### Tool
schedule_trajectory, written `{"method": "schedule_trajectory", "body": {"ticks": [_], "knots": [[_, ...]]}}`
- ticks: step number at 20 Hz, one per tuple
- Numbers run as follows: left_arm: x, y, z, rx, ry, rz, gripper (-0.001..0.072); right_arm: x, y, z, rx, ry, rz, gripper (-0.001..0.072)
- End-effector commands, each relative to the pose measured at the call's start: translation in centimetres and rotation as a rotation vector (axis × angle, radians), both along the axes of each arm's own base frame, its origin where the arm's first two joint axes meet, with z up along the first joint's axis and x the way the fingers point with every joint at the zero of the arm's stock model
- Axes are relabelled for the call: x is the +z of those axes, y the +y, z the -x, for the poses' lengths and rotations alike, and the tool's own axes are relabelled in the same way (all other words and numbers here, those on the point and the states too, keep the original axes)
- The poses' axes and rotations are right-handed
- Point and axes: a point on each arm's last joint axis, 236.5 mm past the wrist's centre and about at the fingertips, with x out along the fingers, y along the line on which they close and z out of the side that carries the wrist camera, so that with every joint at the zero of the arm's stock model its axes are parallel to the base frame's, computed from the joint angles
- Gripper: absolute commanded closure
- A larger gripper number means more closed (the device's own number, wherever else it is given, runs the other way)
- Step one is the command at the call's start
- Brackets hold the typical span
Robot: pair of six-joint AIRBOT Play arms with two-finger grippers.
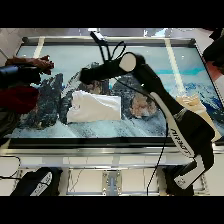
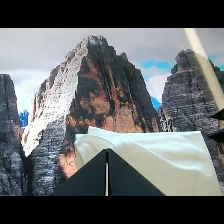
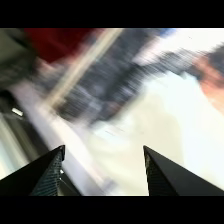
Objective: Fold the shirts.
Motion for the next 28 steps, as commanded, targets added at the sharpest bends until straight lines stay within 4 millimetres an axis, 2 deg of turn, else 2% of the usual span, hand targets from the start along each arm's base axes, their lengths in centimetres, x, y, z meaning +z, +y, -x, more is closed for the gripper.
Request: {"method": "schedule_trajectory", "body": {"ticks": [1,2,3,4,6,9,12,16,21,22,23,24,25,28], "knots": [[-1.6,0.3,0.1,0.005,0.043,-0.011,0.0694,-6.8,-15.3,-0.5,-0.110,0.202,0.450,0.0158],[-2.2,0.3,0.1,0.005,0.058,-0.010,0.0694,-8.7,-18.4,-0.4,-0.152,0.285,0.473,0.0158],[-2.9,0.3,0.1,0.005,0.074,-0.010,0.0694,-10.7,-20.6,-0.3,-0.189,0.363,0.462,0.0158],[-3.7,0.3,0.0,0.005,0.093,-0.009,0.0694,-12.6,-21.9,-0.1,-0.225,0.431,0.425,0.0158],[-5.5,0.3,0.0,0.005,0.132,-0.008,0.0694,-16.3,-22.0,0.2,-0.298,0.549,0.262,0.0158],[-7.8,0.3,0.0,0.004,0.188,-0.003,0.0694,-20.3,-19.5,0.2,-0.403,0.660,-0.042,0.0158],[-8.8,0.2,-0.2,0.002,0.211,-0.001,0.0694,-21.3,-15.9,1.0,-0.367,0.748,-0.253,0.0157],[-8.6,-0.2,-0.3,-0.003,0.205,0.021,0.0694,-22.3,-11.7,0.6,-0.343,0.786,-0.377,0.0157],[-8.5,-0.5,-0.3,-0.007,0.204,0.034,0.0693,-23.8,-7.5,1.6,-0.335,0.748,-0.330,0.0167],[-8.4,-0.7,-0.3,-0.010,0.204,0.043,0.0694,-23.8,-6.7,2.1,-0.322,0.752,-0.325,0.0251],[-8.3,-0.9,-0.3,-0.016,0.204,0.057,0.0694,-23.6,-6.2,2.6,-0.308,0.757,-0.326,0.0392],[-8.3,-1.1,-0.3,-0.018,0.204,0.063,0.0694,-23.1,-5.7,2.8,-0.291,0.767,-0.337,0.0632],[-8.2,-1.2,-0.2,-0.021,0.205,0.070,0.0693,-22.3,-5.4,3.0,-0.262,0.771,-0.348,0.0696],[-8.2,-1.3,-0.2,-0.022,0.205,0.073,0.0694,-18.1,-6.5,1.4,-0.175,0.716,-0.379,0.0695]]}}
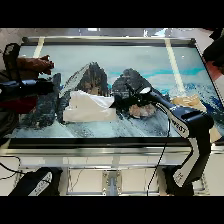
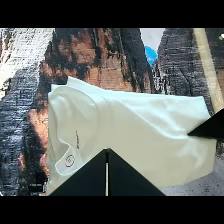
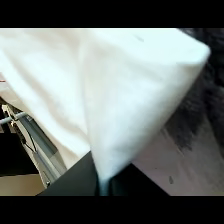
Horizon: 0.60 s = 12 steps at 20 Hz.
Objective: Fold the shirts.
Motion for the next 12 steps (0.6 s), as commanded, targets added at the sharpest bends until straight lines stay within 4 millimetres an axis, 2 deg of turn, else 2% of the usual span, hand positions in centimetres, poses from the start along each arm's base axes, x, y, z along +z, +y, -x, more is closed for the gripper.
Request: {"method": "schedule_trajectory", "body": {"ticks": [1,3,4,7,9,10,12], "knots": [[0.1,-0.3,0.0,-0.004,0.001,0.013,0.0693,4.7,-1.2,-1.4,0.065,-0.084,-0.042,0.0695],[0.1,-0.3,0.0,-0.004,0.001,0.013,0.0694,8.6,-4.7,-3.8,0.059,-0.187,-0.013,0.0695],[0.1,-0.3,0.0,-0.004,0.001,0.013,0.0694,10.7,-7.3,-5.1,0.028,-0.235,0.022,0.0695],[0.1,-0.3,0.0,-0.004,0.001,0.013,0.0694,16.3,-17.0,-7.7,-0.118,-0.349,0.180,0.0695],[0.1,-0.3,0.0,-0.004,0.001,0.012,0.0694,19.6,-24.3,-7.4,-0.230,-0.393,0.288,0.0695],[0.1,-0.3,0.0,-0.004,0.001,0.013,0.0694,20.6,-27.9,-6.5,-0.279,-0.393,0.344,0.0695],[0.0,-0.3,0.0,-0.004,0.002,0.013,0.0694,21.6,-34.8,-3.2,-0.345,-0.354,0.466,0.0695]]}}
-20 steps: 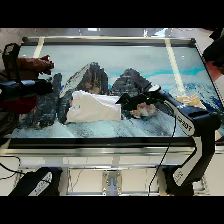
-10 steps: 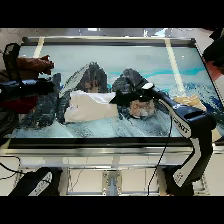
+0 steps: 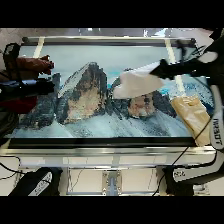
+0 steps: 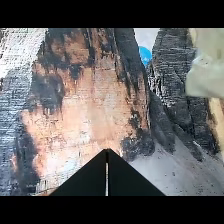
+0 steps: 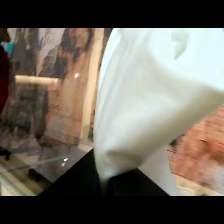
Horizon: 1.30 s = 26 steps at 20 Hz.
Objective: Fold the shirts.
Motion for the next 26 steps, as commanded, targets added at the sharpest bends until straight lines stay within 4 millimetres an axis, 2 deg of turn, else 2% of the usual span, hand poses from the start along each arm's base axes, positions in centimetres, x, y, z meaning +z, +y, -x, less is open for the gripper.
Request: {"method": "schedule_trajectory", "body": {"ticks": [1,4,6,8,9,12,13,14,15,16,17,18,19,21,22,23,24,26], "knots": [[0.0,0.0,0.0,-0.001,0.001,0.000,0.0694,2.0,-12.4,5.8,-0.187,0.080,0.211,0.0695],[0.0,0.0,0.0,-0.001,0.001,0.000,0.0694,0.8,-21.4,14.2,-0.349,0.289,0.360,0.0696],[0.0,0.0,0.0,-0.001,0.001,0.000,0.0694,-0.8,-24.9,19.4,-0.481,0.393,0.371,0.0696],[0.0,-0.1,0.0,-0.001,0.001,0.001,0.0693,-4.0,-27.0,24.2,-0.622,0.464,0.351,0.0695],[0.0,-0.1,0.0,-0.002,0.002,0.004,0.0693,-6.3,-27.7,27.0,-0.690,0.507,0.348,0.0695],[0.0,-0.1,0.0,-0.002,0.002,0.004,0.0694,-13.1,-28.3,35.0,-0.848,0.665,0.335,0.0694],[-0.1,-0.1,0.0,-0.002,0.003,0.004,0.0694,-14.5,-28.0,36.4,-0.886,0.693,0.303,0.0677],[-0.1,-0.1,0.0,-0.002,0.004,0.003,0.0694,-15.2,-27.8,37.1,-0.916,0.703,0.266,0.0515],[-0.3,-0.1,-0.1,-0.002,0.008,0.003,0.0693,-15.0,-27.8,36.9,-0.942,0.689,0.238,0.0294],[-0.5,-0.1,-0.2,-0.002,0.014,0.003,0.0693,-14.1,-28.0,36.0,-0.965,0.650,0.200,0.0238],[-0.6,-0.1,-0.2,-0.002,0.019,0.003,0.0693,-12.5,-27.9,34.1,-0.979,0.582,0.143,0.0238],[-1.0,-0.2,-0.1,-0.007,0.035,0.004,0.0693,-9.9,-27.9,31.2,-1.000,0.468,0.066,0.0238],[-1.4,-0.3,0.4,-0.014,0.063,0.005,0.0693,-6.2,-27.7,27.6,-1.001,0.312,-0.031,0.0239],[-2.2,-0.5,1.5,-0.028,0.119,0.007,0.0693,2.8,-26.1,21.6,-0.940,-0.028,-0.197,0.0241],[-2.2,-0.5,1.5,-0.029,0.121,0.007,0.0693,6.9,-24.5,19.7,-0.876,-0.163,-0.236,0.0253],[-2.2,-0.5,1.5,-0.029,0.121,0.007,0.0693,10.3,-22.5,18.3,-0.796,-0.279,-0.240,0.0300],[-2.2,-0.5,1.5,-0.029,0.121,0.007,0.0693,12.4,-20.5,17.3,-0.731,-0.349,-0.224,0.0343],[-2.2,-0.5,1.5,-0.029,0.121,0.007,0.0693,14.3,-15.7,15.8,-0.602,-0.393,-0.200,0.0342]]}}
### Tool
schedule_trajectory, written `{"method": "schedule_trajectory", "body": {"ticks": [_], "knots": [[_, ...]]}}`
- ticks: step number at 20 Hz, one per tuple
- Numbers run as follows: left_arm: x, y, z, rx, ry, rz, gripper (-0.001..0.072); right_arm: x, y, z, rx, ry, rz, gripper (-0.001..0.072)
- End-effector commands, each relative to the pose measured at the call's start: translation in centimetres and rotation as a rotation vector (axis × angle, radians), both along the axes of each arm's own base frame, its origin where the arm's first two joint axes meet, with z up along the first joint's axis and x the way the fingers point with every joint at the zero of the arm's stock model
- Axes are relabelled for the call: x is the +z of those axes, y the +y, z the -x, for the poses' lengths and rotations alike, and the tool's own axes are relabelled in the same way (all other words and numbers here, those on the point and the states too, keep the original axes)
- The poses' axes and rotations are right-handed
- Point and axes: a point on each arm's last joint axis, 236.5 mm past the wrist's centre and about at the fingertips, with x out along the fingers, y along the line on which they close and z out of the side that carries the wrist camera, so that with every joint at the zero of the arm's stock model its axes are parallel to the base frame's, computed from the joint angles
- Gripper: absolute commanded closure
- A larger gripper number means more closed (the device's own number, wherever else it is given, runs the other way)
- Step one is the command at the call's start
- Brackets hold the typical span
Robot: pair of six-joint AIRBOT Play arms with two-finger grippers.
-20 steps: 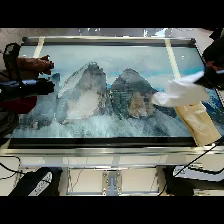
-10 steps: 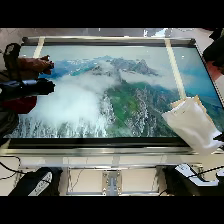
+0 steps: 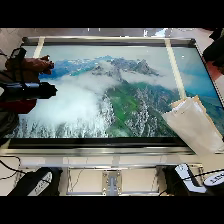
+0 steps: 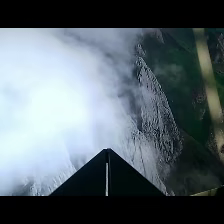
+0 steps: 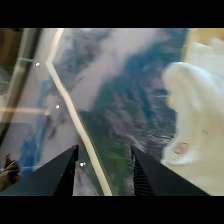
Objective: Fold the shirts.
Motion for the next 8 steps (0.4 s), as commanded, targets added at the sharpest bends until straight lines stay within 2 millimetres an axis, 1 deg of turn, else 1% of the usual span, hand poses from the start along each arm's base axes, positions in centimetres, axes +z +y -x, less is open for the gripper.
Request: {"method": "schedule_trajectory", "body": {"ticks": [1,3,4,6,8], "knots": [[-0.3,-0.1,0.3,-0.005,0.017,0.000,0.0693,7.2,8.6,-3.0,0.224,-0.234,0.042,0.0342],[-0.3,-0.1,0.3,-0.005,0.017,0.001,0.0693,6.2,13.1,-3.4,0.363,-0.197,0.063,0.0342],[-0.3,-0.1,0.3,-0.005,0.017,0.001,0.0693,5.4,14.7,-3.4,0.416,-0.168,0.083,0.0341],[-0.3,-0.1,0.3,-0.005,0.017,0.001,0.0693,3.4,17.3,-3.2,0.514,-0.097,0.143,0.0342],[-0.3,-0.1,0.3,-0.005,0.017,0.001,0.0693,2.0,19.3,-2.7,0.591,-0.050,0.190,0.0342]]}}
